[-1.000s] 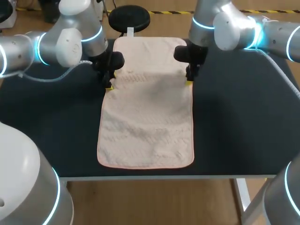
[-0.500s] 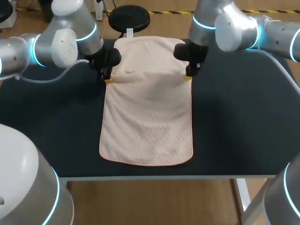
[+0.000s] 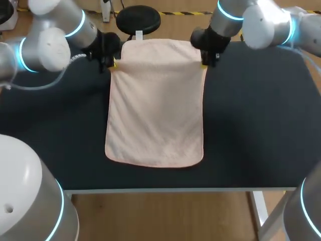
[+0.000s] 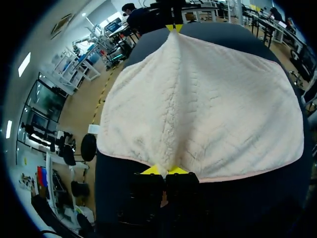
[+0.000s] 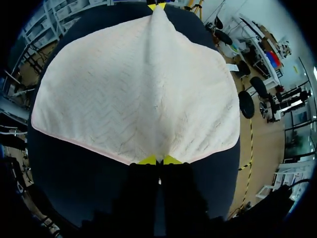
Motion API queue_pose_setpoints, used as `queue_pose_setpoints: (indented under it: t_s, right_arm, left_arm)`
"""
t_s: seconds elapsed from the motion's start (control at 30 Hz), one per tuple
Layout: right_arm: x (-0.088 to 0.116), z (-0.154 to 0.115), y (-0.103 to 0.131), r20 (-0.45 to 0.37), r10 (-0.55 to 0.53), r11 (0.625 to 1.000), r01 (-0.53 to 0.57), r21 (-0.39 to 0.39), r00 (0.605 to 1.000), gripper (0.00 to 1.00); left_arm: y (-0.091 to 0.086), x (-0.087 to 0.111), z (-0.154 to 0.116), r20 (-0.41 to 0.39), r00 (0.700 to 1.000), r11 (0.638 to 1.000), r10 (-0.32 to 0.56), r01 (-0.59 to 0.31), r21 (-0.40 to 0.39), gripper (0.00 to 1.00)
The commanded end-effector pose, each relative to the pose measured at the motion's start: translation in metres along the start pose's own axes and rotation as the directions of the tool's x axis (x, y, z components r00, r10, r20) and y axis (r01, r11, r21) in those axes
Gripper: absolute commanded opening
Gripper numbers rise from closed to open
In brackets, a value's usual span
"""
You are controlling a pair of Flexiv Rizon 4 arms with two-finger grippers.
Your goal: Fold the towel
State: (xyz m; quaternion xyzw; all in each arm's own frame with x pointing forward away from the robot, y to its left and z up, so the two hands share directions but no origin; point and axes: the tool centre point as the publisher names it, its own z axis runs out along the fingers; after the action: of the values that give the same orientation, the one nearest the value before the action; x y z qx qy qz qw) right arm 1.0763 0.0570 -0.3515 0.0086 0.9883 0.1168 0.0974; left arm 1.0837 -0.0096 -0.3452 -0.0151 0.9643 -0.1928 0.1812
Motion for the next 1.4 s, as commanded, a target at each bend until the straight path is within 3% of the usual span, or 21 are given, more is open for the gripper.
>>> queue_pose_setpoints:
  t_s: [0.03,0.33,0.6,0.97,1.4]
  right_arm:
    - [-0.003,-0.047,-0.003,0.067,-0.01,1.0,0.011,-0.018,0.998,0.0]
    - [-0.052,-0.115,0.015,0.236,-0.084,0.996,0.09,-0.014,0.968,0.0]
    - [-0.082,-0.173,0.032,0.303,-0.123,0.988,0.145,-0.049,0.945,0.0]
    - [-0.121,-0.241,0.056,0.403,-0.148,0.973,0.206,-0.105,0.903,0.0]
    - [-0.166,-0.297,0.078,0.509,-0.066,0.972,0.171,-0.163,0.858,0.0]
  left_arm:
    - [-0.007,-0.003,-0.044,0.1,0.994,0.998,-0.051,0.048,0.031,0.0]
    - [-0.031,-0.044,-0.097,0.309,0.941,0.989,-0.138,0.115,0.092,0.0]
    - [-0.054,-0.084,-0.153,0.46,0.866,0.978,-0.194,0.137,0.155,0.0]
    - [-0.082,-0.12,-0.21,0.589,0.769,0.963,-0.249,0.131,0.235,0.0]
    - [-0.097,-0.162,-0.257,0.703,0.668,0.968,-0.244,0.119,0.223,0.0]
